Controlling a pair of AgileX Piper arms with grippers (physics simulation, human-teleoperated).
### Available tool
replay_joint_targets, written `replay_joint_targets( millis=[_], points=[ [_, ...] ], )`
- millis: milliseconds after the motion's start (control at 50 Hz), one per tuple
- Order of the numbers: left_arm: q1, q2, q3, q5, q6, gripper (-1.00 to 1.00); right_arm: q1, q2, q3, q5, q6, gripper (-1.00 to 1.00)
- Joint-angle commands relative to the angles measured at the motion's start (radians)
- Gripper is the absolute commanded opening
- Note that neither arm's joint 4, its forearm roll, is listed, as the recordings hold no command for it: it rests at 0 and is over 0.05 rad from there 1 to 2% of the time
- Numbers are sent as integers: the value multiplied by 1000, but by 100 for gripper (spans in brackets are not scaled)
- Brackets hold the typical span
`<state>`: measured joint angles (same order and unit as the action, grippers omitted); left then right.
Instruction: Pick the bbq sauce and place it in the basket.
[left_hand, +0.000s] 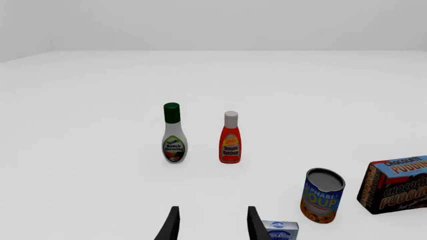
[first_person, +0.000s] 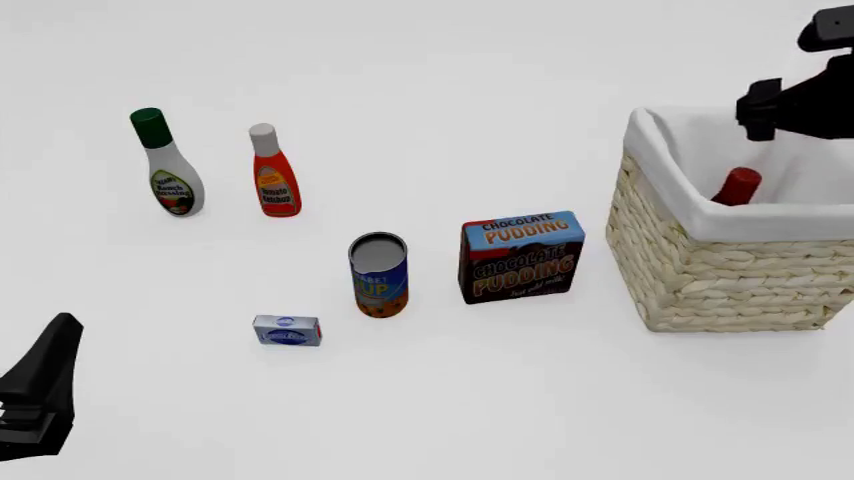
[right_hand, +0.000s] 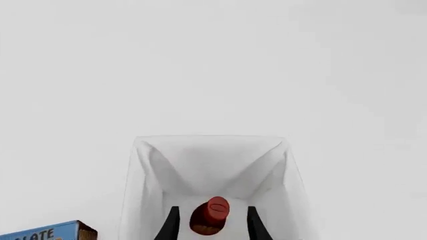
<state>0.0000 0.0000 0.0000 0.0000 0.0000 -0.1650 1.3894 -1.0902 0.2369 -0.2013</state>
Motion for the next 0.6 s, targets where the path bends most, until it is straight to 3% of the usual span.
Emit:
replay_joint_targets(
  millis=[20,600],
  points=[
    [0,0,0,0,0,100,10,-96,-20,62,0,100],
    [0,0,0,0,0,100,22,-318,-51,167,40,100]
  ],
)
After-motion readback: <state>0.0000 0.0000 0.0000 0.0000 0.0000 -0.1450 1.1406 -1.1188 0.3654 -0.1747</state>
